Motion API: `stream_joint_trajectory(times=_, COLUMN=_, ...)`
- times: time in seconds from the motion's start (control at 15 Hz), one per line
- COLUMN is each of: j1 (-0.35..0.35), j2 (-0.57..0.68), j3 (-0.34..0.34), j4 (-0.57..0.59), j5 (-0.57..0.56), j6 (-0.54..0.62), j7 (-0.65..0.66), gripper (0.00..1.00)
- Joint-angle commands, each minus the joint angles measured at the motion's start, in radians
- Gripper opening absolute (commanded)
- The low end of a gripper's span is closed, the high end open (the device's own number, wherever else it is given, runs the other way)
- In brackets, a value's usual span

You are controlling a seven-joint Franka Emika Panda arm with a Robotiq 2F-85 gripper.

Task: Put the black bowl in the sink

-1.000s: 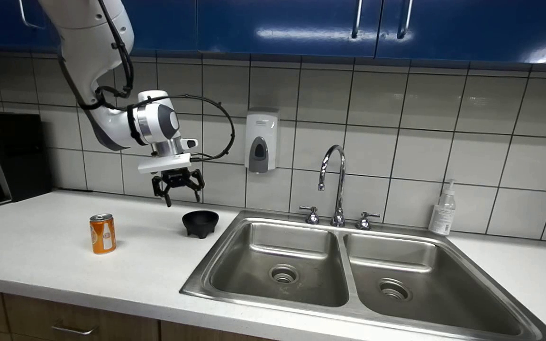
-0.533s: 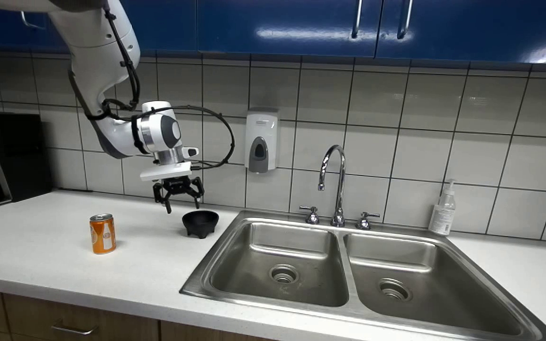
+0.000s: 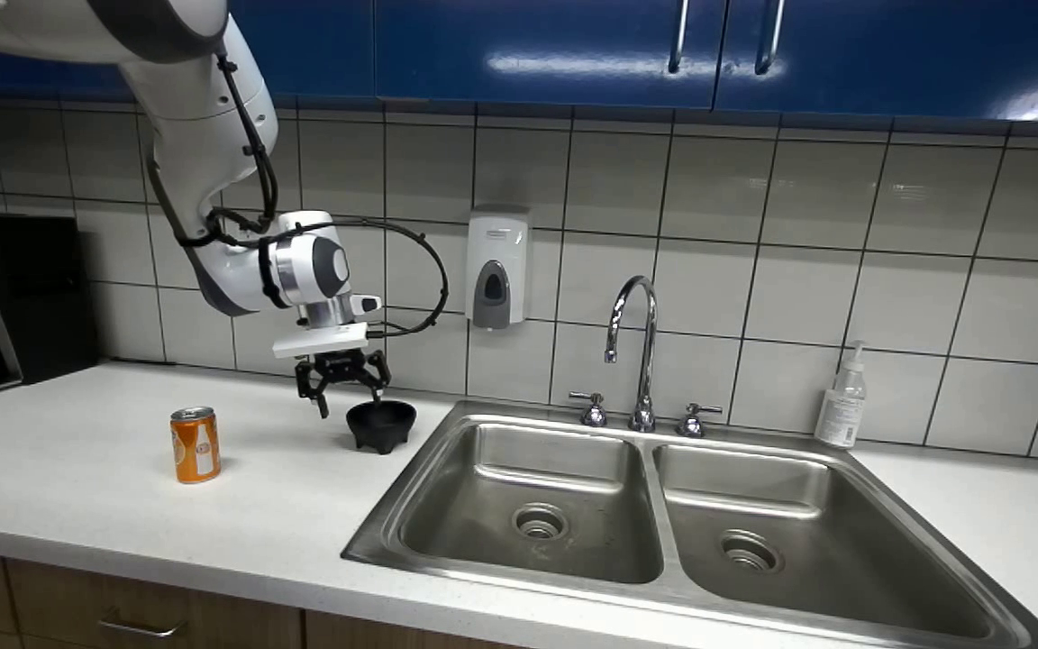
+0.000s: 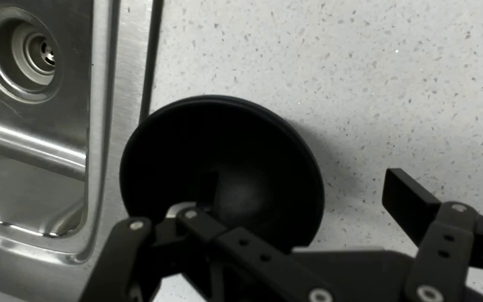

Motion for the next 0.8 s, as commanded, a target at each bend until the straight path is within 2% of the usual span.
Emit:
stream_joint_trajectory(times=0.0, j1=0.006, j2=0.036, j3=-0.004, j4=0.056, j5=0.027, j6=-0.047, j7=-0.032, gripper=1.00)
stream_joint_trajectory(times=0.47, j1=0.004, j2=0.070, j3=-0.005, j4=0.086, j5=0.040, j6=-0.069, j7=-0.035, gripper=1.00)
stream_joint_trajectory(times=0.6, j1=0.004, j2=0.072, j3=-0.005, j4=0.089, j5=0.043, j6=-0.068, j7=-0.036, gripper=0.72)
stream_joint_trajectory(times=0.73, j1=0.005, j2=0.072, j3=-0.006, j4=0.090, j5=0.042, j6=-0.066, j7=-0.034, gripper=0.56)
